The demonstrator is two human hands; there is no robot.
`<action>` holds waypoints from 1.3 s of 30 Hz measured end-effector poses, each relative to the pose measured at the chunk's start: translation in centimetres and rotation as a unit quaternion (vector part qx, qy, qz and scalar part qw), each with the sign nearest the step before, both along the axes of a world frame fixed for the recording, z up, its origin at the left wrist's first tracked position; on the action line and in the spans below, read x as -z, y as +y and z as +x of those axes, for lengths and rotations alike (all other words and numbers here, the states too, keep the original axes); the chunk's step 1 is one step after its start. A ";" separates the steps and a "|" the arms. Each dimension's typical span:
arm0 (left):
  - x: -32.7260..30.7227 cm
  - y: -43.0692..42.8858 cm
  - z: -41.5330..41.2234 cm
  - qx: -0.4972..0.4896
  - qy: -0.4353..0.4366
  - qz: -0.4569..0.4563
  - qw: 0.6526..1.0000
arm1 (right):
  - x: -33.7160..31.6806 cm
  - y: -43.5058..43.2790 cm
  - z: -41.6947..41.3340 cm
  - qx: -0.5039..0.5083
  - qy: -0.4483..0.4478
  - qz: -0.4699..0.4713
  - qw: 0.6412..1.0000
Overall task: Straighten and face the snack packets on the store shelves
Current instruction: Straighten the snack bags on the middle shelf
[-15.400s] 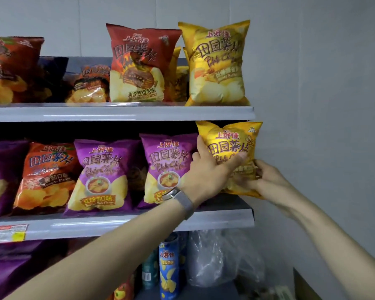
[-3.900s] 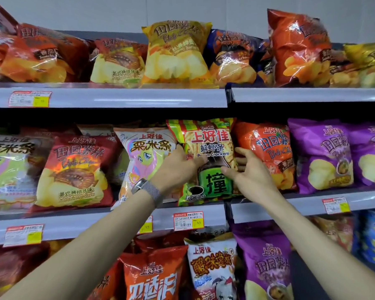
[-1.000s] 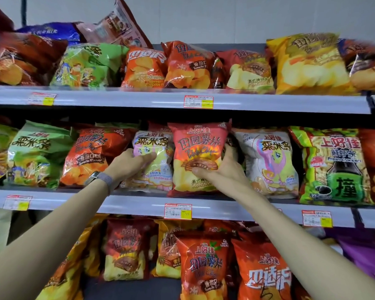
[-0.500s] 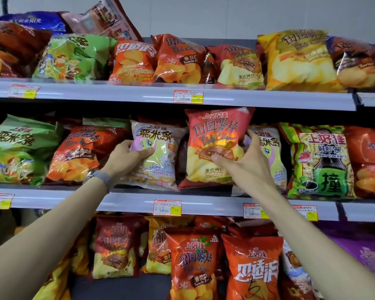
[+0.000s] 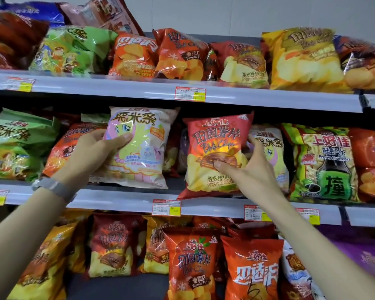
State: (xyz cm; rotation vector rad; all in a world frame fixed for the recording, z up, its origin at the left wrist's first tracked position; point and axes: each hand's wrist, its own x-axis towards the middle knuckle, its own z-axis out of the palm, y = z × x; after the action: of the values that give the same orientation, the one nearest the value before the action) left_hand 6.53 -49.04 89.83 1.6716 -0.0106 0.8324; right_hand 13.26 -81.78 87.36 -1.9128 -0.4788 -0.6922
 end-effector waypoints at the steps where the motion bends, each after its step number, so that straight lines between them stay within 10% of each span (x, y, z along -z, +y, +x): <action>1: 0.3 0.4 -0.7 -0.001 0.000 -0.004 1.000 | 0.2 1.1 0.5 -0.013 0.007 0.008 1.000; 18: 3.4 7.8 -10.8 -0.083 -0.040 -0.045 0.995 | 1.3 17.4 5.4 -0.147 0.124 0.023 0.981; 39: 1.1 -7.8 1.5 0.090 -0.010 0.035 0.995 | 0.3 2.6 -1.6 -0.138 0.042 0.002 0.990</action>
State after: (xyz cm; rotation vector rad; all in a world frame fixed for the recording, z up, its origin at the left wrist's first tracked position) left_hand 8.08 -56.83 88.69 1.6996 -0.2024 0.7187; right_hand 11.70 -79.19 87.06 -1.8188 -0.6717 -0.4295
